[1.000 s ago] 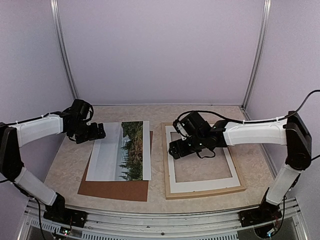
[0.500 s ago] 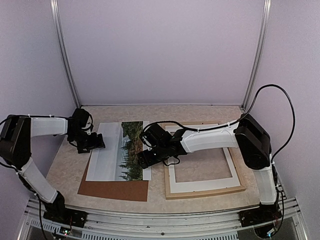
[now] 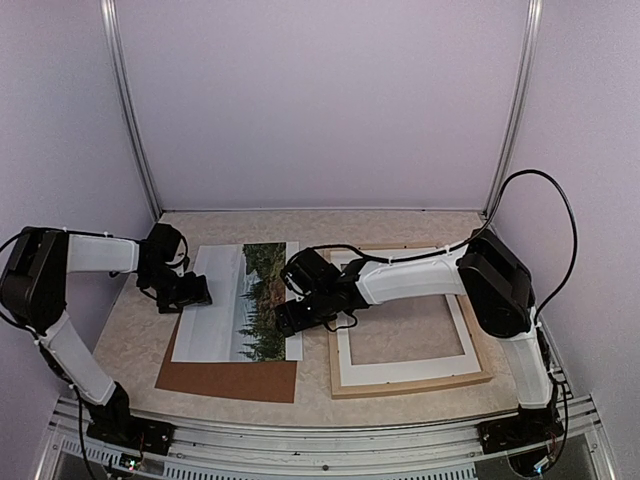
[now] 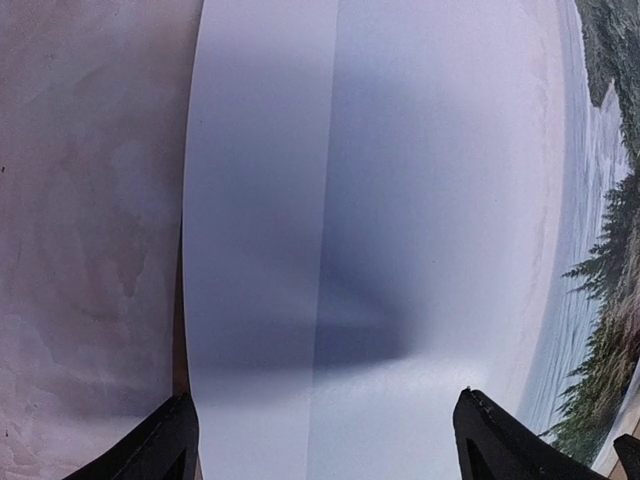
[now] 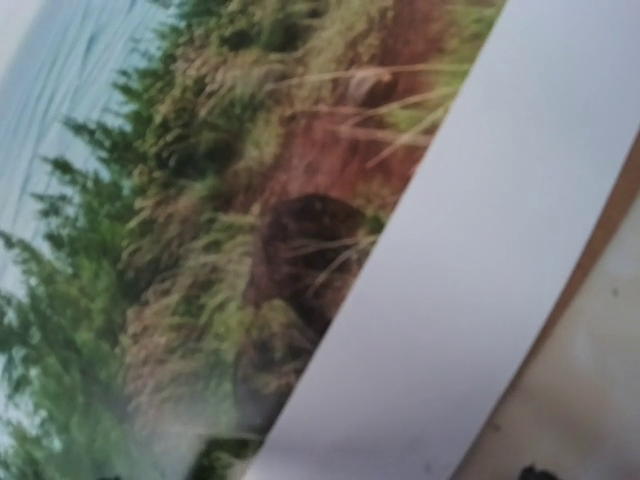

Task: Put the photo into the frame
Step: Pick up the photo from the backboard.

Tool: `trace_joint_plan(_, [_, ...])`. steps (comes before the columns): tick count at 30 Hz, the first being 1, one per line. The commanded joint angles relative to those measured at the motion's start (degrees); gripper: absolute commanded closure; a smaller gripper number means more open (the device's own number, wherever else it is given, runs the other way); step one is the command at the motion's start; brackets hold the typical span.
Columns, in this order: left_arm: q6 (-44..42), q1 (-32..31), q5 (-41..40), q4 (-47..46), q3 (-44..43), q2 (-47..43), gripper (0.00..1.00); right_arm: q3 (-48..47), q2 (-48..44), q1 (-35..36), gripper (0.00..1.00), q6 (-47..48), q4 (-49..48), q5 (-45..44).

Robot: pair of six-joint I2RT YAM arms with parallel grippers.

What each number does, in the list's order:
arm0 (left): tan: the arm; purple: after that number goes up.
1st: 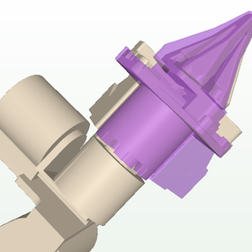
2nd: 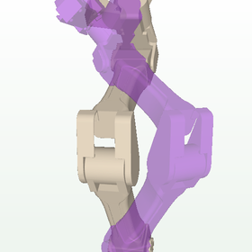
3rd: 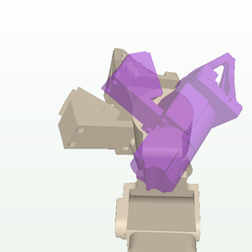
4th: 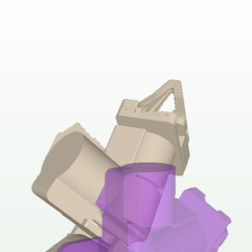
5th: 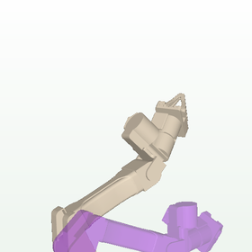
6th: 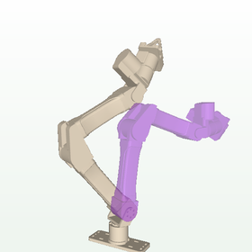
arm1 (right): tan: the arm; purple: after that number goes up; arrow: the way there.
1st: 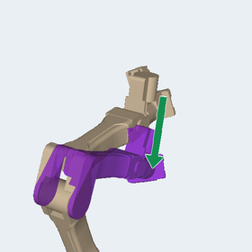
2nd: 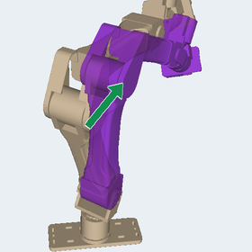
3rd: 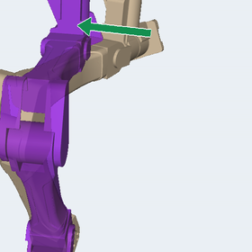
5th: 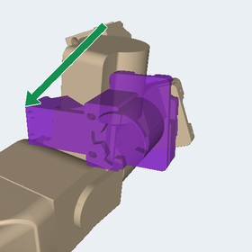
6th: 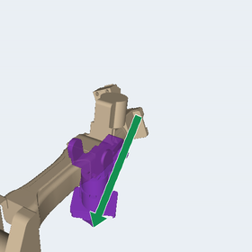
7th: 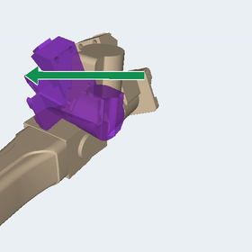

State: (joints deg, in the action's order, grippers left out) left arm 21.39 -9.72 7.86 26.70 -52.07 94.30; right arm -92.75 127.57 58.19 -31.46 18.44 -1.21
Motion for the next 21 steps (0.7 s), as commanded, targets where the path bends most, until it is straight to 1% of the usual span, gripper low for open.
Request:
trace_joint_plan(1, [-1.08,-0.13,0.79,-0.7,0.02,1.38,0.13,-0.38,2.14,-1.21,0.15,-1.38,-0.11,1.12])
trace_joint_plan(8, [-0.67,-0.84,1.38,-0.93,0.97,1.26,0.16,0.66,2.5,-1.59,0.16,-2.56,-2.23,4.51])
trace_joint_plan(13, [0.69,-2.73,3.66,-2.02,1.62,0.93,0.18,1.93,2.06,-1.61,0.19,-4.19,-4.5,6.42])
trace_joint_plan(18, [1.65,-3.67,5.09,-2.97,2.54,-0.13,0.2,3.71,1.07,-1.68,0.23,-5.55,-5.71,6.39])
trace_joint_plan(21, [2.18,-3.72,5.89,-3.36,2.95,-1.27,0.2,4.61,0.13,-1.77,0.23,-6.05,-5.57,4.85])
